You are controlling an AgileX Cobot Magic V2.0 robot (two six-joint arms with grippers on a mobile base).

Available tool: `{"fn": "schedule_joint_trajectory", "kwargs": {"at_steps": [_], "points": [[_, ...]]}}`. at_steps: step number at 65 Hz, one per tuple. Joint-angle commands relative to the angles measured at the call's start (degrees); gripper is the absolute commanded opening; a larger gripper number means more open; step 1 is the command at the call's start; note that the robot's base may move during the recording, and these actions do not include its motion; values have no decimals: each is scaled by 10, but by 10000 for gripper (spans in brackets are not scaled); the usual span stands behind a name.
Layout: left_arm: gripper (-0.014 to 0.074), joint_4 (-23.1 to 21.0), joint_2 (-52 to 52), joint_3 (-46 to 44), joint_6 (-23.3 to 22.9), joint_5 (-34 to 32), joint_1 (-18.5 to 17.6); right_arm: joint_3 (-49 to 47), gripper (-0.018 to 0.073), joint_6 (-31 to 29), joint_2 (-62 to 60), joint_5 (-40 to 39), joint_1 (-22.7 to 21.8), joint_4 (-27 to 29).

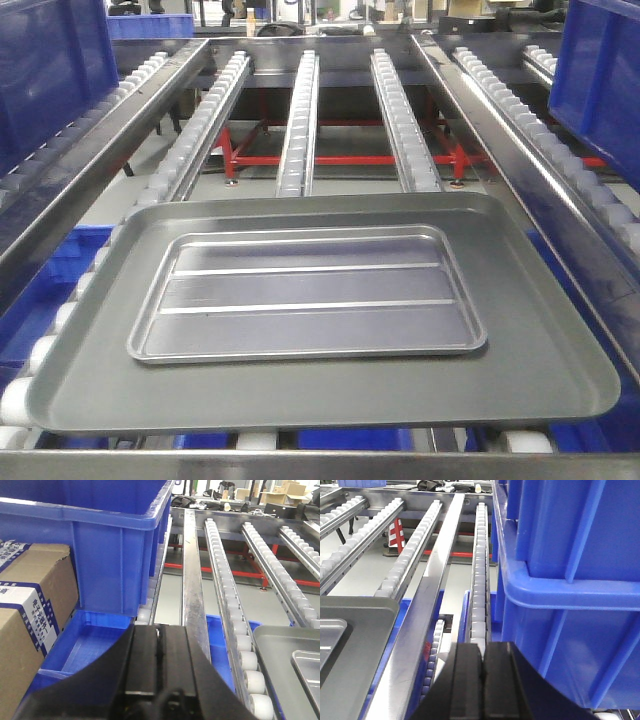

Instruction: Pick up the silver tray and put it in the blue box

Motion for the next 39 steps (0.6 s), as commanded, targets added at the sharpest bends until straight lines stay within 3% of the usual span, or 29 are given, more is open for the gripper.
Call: {"fn": "schedule_joint_trajectory", "kwargs": {"at_steps": [1,39], "points": [[-104,-4,-11,-2,0,-46,-1,2,56,-5,-12,-52,-1,0],[-104,-3,-11,-2,0,-56,-1,2,56,-5,-12,-61,-1,0]]}}
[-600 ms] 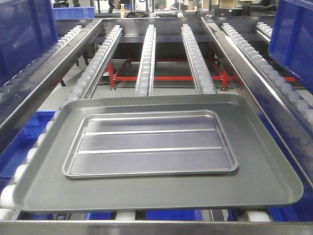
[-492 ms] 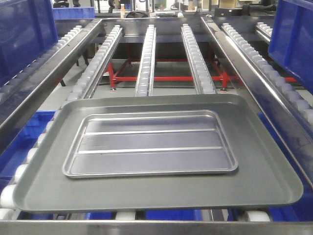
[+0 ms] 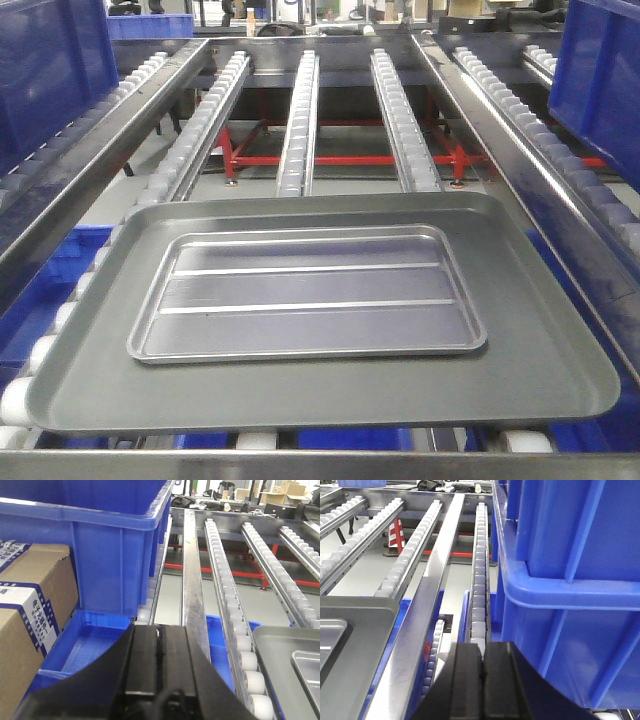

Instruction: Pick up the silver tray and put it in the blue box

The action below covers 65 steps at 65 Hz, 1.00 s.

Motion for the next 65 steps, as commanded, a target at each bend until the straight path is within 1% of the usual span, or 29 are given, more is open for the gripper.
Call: {"fn": "schedule_joint_trajectory", "kwargs": {"at_steps": [1,5,11,14,19,25,28,33,38,42,45,47,50,53,61,65], "points": [[-104,-3,-11,-2,0,-60,-1,2,56,-5,-12,-62,-1,0],[-104,-3,-11,-2,0,-73,-1,2,56,-5,-12,-74,-1,0],[-104,-3,-9,-15,0,-116,-1,-7,56,-3,-12,-122,-1,1],[-104,-3,-6,-36,0,-115,-1,-26,56,4,-12,-123,-1,1],[-104,4,10,-100,0,-57,-4,-77,56,7,-5,-84,-1,1],[-104,37,46,-184,0,30,-14,-145,62,7,23,-31,1,1],[-101,37,71,-223,0,66,-22,-176,73,7,43,-15,3,1],[-79,32,121,-277,0,111,-41,-222,146,7,85,6,14,1],[0,24,172,-323,0,133,-66,-257,262,7,126,20,33,1],[99,8,220,-354,0,146,-96,-287,349,7,164,36,58,1],[176,3,255,-372,0,151,-122,-307,388,7,191,47,85,1],[216,1,280,-381,0,152,-138,-320,402,7,211,53,99,1],[276,0,322,-398,0,155,-172,-335,417,7,245,64,133,1],[300,0,358,-413,0,158,-204,-350,418,7,278,70,165,1],[301,-1,457,-455,0,163,-305,-381,417,7,380,84,264,1],[300,-1,496,-472,0,160,-353,-391,417,7,423,81,304,1]]}}
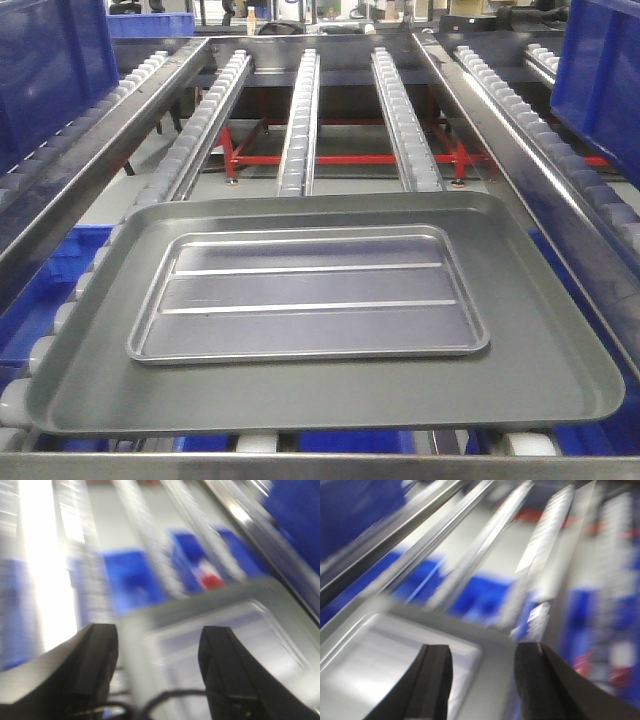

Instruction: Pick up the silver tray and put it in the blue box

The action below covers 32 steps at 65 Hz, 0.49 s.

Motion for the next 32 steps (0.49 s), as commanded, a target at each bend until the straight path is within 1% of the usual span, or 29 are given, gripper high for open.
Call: {"fn": "schedule_joint_trajectory", "kwargs": {"at_steps": [1,4,6,10,13,17,20,27,32], "points": [[297,-10,50,-40,0,-46,-55,-35,417,1,63,-41,54,1],[286,-27,84,-50,0,-43,-85,-44,417,2,96,-44,80,1],[283,-41,106,-58,-2,-39,-97,-52,417,4,118,-41,92,1],[283,-70,145,-76,-5,-24,-103,-73,417,19,161,-22,103,1],[283,-83,171,-91,-7,-6,-100,-90,417,47,193,5,102,1],[283,-83,207,-115,-18,31,-81,-119,417,75,236,45,91,1],[283,-82,232,-135,-36,58,-61,-140,417,89,266,71,81,1],[283,-56,293,-175,-79,114,-21,-187,415,102,335,118,54,1],[283,-34,337,-199,-108,136,-7,-220,415,129,378,143,43,1]]}}
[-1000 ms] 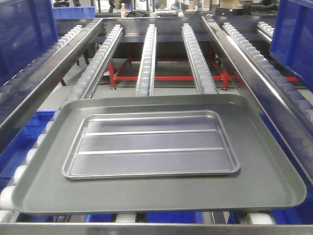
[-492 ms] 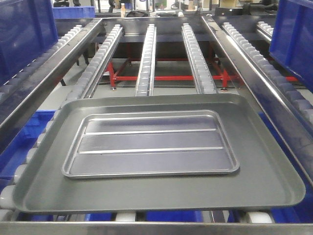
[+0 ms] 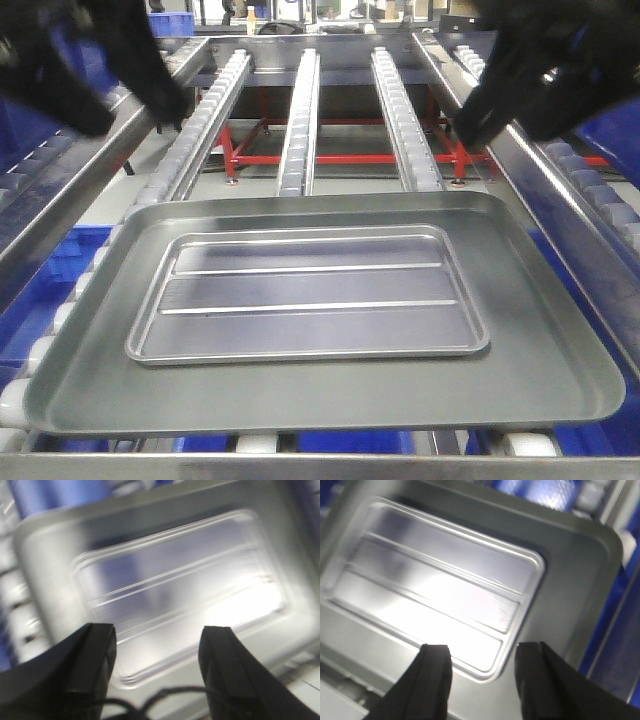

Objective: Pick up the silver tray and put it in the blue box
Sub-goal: 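Lower both grippers open over the tray's side rims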

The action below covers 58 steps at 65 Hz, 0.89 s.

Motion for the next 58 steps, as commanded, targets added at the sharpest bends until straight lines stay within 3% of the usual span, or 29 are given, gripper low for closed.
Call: {"fn": "schedule_joint_trajectory", "kwargs": {"at_steps": [1,15,32,50,58], "points": [[283,19,25,-43,-39,5,13,-54,415,28,33,1,-13,-1],[283,62,127,-114,-90,66,10,-134,415,93,148,60,-12,-34],[283,62,182,-129,-131,50,10,-160,415,191,224,78,-12,-101],[283,62,215,-129,-132,24,10,-160,415,195,244,51,-12,-105],[283,72,221,-129,-154,12,11,-160,414,195,257,49,-12,-105]]}}
